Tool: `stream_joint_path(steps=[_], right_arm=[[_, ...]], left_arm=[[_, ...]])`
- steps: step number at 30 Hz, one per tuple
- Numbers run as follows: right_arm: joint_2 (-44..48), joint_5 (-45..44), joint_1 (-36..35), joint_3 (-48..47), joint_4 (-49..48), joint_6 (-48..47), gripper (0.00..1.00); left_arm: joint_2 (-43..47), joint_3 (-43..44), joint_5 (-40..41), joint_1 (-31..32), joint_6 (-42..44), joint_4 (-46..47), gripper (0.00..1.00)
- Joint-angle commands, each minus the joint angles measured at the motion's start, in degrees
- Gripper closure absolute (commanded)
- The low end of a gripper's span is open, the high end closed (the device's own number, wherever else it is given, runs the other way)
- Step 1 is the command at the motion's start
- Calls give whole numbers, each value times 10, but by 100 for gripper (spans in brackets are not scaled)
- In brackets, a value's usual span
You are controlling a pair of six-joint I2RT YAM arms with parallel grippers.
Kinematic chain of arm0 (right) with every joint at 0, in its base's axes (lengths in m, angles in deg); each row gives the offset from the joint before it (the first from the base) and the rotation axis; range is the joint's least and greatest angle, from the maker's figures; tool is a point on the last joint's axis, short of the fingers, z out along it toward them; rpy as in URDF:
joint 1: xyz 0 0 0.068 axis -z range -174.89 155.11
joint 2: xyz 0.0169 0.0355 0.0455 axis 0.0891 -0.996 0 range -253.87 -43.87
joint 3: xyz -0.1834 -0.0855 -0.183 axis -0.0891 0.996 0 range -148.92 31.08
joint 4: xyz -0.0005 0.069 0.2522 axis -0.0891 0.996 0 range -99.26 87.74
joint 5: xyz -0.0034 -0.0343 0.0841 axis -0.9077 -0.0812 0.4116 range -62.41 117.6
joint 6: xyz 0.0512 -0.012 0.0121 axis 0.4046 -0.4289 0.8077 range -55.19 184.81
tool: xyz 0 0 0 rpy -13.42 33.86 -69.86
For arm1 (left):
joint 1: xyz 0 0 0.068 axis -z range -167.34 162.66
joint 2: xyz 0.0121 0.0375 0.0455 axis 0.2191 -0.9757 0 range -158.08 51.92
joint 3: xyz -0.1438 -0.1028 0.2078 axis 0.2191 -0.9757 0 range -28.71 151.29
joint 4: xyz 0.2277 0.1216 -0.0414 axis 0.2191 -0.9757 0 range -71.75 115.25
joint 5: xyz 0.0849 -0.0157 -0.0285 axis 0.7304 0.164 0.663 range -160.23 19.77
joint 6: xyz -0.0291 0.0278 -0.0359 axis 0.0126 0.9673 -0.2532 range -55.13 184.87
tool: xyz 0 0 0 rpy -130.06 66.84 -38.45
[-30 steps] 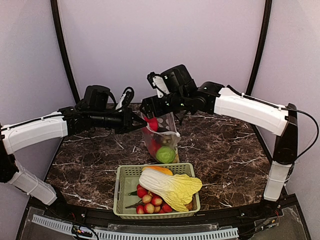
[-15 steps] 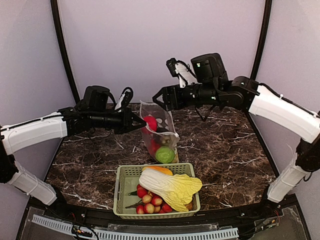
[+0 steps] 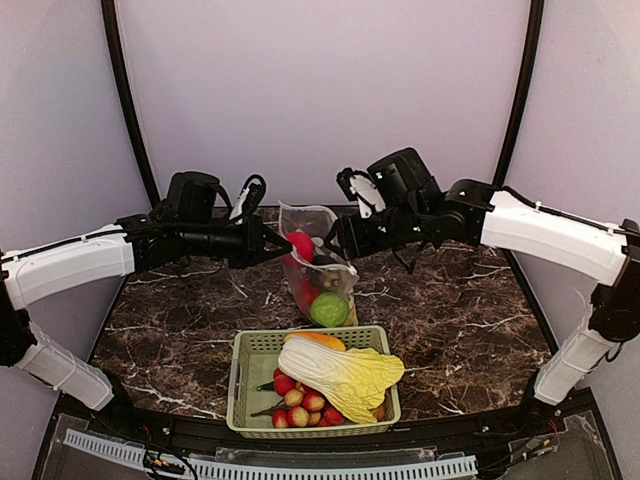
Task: Place the food in the zip-top bag and seal the zipper
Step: Adjust the zipper food storage bag at the center of the board.
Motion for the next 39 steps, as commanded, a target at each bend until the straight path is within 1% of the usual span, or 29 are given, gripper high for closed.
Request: stream_joint_path(steps=[1, 3, 4, 5, 6, 9, 13, 17, 21, 24, 28, 31, 34, 39], right_arm=[[-22, 8, 4, -19, 6, 0, 50], [-28, 16, 4, -31, 7, -6, 77], [-30, 19, 4, -39, 8, -10, 87], [-31, 19, 4, -54, 12, -16, 96], [-32, 18, 4, -73, 18, -23, 100], [-22, 13, 3, -125, 35, -43, 100], [12, 4, 3, -133, 24, -52, 100], [18, -2, 4, -84, 14, -42, 100], [0, 1, 4, -35, 12, -19, 100], [-12, 3, 4, -12, 13, -5, 100], [-20, 18, 4, -7, 12, 2, 100], [-16, 25, 4, -17, 12, 0, 99], [-6, 33, 4, -24, 4, -4, 94], [5, 46, 4, -24, -6, -3, 89]], left_arm=[[22, -7, 7, -3, 1, 4, 99], [22, -6, 8, -3, 2, 1, 99], [22, -3, 11, -3, 2, -1, 99], [22, 5, 16, -3, 5, -10, 99], [21, 13, 20, -4, 10, -17, 99], [22, 72, 41, -5, 40, -69, 99], [39, 108, 86, -6, 66, -117, 99], [66, 73, 132, -10, 55, -124, 99], [60, 36, 142, -12, 42, -119, 99], [47, 13, 132, -13, 38, -115, 99], [25, -2, 105, -13, 30, -101, 99], [24, -1, 100, -13, 27, -91, 99], [31, 7, 110, -13, 32, -93, 99], [31, 9, 108, -14, 35, -99, 99]])
